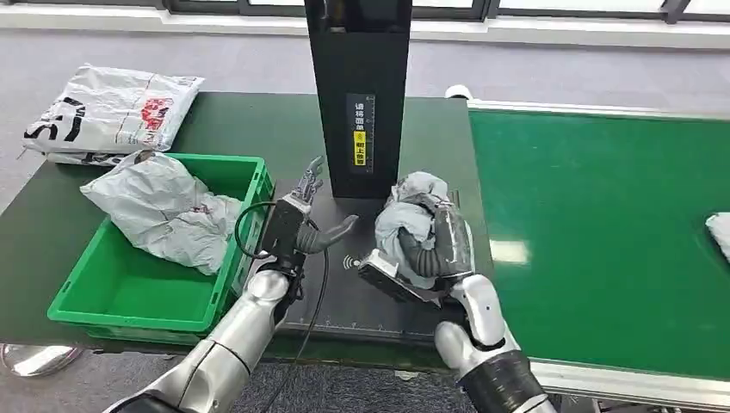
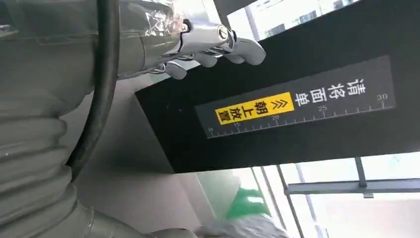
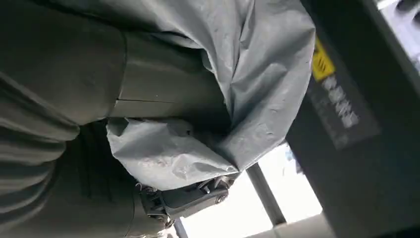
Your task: Moved the parcel from conveyor to table for the left to box.
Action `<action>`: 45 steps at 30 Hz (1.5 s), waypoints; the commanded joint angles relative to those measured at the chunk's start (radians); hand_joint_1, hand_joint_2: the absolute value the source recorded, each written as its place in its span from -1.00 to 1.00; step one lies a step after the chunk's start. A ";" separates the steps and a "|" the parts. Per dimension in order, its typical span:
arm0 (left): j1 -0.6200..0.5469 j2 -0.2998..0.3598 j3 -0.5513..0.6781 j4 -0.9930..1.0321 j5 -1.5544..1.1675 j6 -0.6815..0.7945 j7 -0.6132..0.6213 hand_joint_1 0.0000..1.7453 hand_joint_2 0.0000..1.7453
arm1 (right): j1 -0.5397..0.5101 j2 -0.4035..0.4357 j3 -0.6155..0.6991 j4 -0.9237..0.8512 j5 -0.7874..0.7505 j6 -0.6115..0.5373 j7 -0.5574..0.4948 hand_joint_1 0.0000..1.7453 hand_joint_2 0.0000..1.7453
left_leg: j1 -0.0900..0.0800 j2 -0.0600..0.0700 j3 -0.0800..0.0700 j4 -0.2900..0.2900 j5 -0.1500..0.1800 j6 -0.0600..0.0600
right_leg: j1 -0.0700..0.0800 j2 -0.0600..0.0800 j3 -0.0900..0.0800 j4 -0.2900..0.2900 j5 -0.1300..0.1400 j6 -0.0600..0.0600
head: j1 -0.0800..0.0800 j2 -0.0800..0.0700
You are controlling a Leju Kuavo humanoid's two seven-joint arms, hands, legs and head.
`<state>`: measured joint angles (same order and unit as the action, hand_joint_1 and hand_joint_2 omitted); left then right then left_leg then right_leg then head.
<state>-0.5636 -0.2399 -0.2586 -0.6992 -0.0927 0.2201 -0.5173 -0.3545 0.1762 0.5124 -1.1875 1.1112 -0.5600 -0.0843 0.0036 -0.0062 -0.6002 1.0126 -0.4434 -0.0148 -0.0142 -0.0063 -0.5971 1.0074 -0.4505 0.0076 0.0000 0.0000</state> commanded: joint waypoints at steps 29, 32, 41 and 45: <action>0.030 0.043 -0.075 -0.101 -0.008 -0.038 -0.022 -1.00 1.00 | 0.224 -0.068 -0.215 -0.160 -0.745 -0.108 -0.370 -1.00 1.00 | -0.001 0.001 0.001 -0.001 0.000 0.001 | -0.001 0.000 0.001 -0.002 0.000 0.000 | 0.000 0.000; 0.024 0.074 -0.148 -0.091 -0.083 -0.111 0.000 -1.00 1.00 | 0.217 -0.044 -0.261 -0.158 -0.880 -0.084 -0.429 -1.00 1.00 | -0.001 0.001 0.001 -0.001 0.000 0.000 | -0.001 0.001 0.000 -0.001 0.000 0.000 | 0.000 0.000; -0.005 0.149 -0.382 0.105 -0.475 -0.332 -0.004 -1.00 1.00 | 0.118 -0.043 -0.409 -0.007 -1.115 0.129 -0.411 -1.00 1.00 | -0.001 0.003 0.004 -0.002 0.000 0.001 | -0.001 0.003 0.003 -0.003 0.001 0.000 | 0.000 0.000; -0.029 0.155 -0.457 0.143 -0.551 -0.409 -0.025 -1.00 1.00 | 0.107 -0.042 -0.408 0.005 -1.107 0.139 -0.405 -1.00 1.00 | 0.000 0.002 0.002 -0.001 0.000 0.000 | -0.001 0.003 0.001 -0.001 0.001 -0.001 | 0.000 0.000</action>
<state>-0.5225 -0.1484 -0.5061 -0.7165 -0.5618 -0.1018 -0.5196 -0.1774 0.1305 0.1915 -1.3031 0.0053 -0.4391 -0.4997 0.0026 -0.0044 -0.6002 1.0129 -0.4436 -0.0145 -0.0153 -0.0037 -0.5982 1.0070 -0.4500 0.0077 -0.0004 0.0000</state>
